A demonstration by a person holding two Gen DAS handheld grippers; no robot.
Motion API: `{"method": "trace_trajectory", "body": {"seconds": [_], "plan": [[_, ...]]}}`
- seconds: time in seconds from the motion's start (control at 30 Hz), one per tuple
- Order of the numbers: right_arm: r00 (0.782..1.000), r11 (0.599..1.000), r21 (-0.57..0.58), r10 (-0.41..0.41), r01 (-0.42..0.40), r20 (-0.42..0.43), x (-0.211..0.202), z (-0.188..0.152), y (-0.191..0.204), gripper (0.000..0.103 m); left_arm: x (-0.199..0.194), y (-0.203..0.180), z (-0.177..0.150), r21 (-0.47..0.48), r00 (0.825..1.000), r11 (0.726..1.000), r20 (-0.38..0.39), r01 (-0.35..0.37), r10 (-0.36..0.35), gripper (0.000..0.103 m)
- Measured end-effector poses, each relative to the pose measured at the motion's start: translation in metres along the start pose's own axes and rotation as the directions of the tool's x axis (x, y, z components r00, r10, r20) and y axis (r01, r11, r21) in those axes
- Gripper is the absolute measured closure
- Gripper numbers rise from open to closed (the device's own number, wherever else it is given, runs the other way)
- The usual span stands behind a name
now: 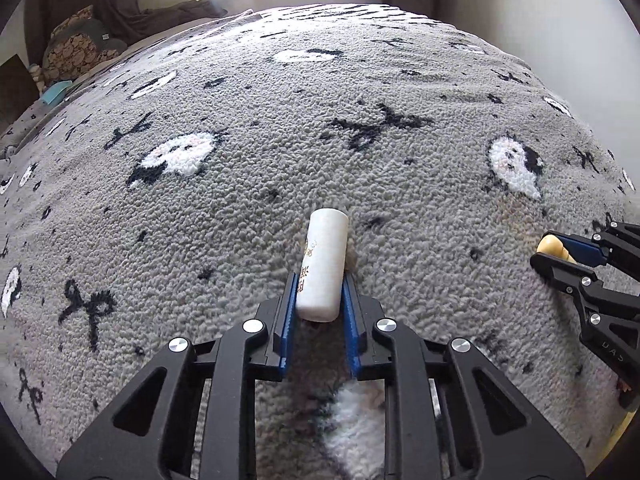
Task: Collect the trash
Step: 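Grasp the white tube with the left tool while the right tool grasps the yellow cylinder, then carry the white tube and yellow cylinder down to the bin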
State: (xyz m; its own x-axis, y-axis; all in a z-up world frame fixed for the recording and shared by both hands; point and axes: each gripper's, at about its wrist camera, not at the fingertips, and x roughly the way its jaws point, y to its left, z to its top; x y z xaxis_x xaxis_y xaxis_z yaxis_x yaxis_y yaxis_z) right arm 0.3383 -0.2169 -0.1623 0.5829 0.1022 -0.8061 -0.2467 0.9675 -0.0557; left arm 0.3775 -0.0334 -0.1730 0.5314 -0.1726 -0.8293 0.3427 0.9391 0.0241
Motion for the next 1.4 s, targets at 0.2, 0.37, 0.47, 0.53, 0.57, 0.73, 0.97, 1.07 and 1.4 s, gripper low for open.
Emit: {"method": "trace_trajectory", "body": {"seconds": [0.2,0.37,0.47,0.53,0.57,0.73,0.97,1.07,1.4], "plan": [[1.000,1.000,0.022,-0.013,0.012,0.007,-0.025,-0.019,-0.001,0.081,-0.030,-0.015,-0.024,0.016,1.000,1.000,0.002,0.013,-0.014,0.085],[0.998,0.999,0.030,-0.032,0.030,0.059,-0.063,-0.029,-0.003,0.081,-0.072,-0.033,-0.037,0.034,0.999,0.999,0.047,0.018,-0.019,0.085],[0.994,0.999,0.025,-0.041,0.039,0.101,-0.090,-0.034,-0.002,0.081,-0.104,-0.043,-0.041,0.041,0.996,0.999,0.086,0.019,-0.023,0.085],[0.990,0.999,0.021,-0.047,0.045,0.129,-0.109,-0.037,-0.002,0.081,-0.126,-0.051,-0.043,0.051,0.993,0.999,0.115,0.016,-0.022,0.085],[0.988,0.999,0.020,-0.050,0.047,0.144,-0.119,-0.039,-0.001,0.081,-0.136,-0.054,-0.044,0.054,0.992,0.998,0.127,0.015,-0.022,0.085],[0.975,0.999,0.018,-0.054,0.051,0.214,-0.168,-0.054,0.002,0.081,-0.186,-0.073,-0.054,0.072,0.982,0.997,0.190,0.008,-0.021,0.085],[0.958,0.998,0.032,-0.057,0.050,0.283,-0.222,-0.080,0.008,0.081,-0.245,-0.099,-0.089,0.088,0.967,0.996,0.254,0.008,-0.030,0.085],[0.951,0.998,0.035,-0.056,0.048,0.303,-0.239,-0.097,0.012,0.081,-0.262,-0.109,-0.110,0.095,0.960,0.995,0.275,0.018,-0.044,0.085],[0.944,0.999,0.033,-0.019,0.008,0.331,-0.272,-0.167,0.022,0.081,-0.285,-0.136,-0.192,0.125,0.953,0.992,0.293,0.037,-0.072,0.084]]}}
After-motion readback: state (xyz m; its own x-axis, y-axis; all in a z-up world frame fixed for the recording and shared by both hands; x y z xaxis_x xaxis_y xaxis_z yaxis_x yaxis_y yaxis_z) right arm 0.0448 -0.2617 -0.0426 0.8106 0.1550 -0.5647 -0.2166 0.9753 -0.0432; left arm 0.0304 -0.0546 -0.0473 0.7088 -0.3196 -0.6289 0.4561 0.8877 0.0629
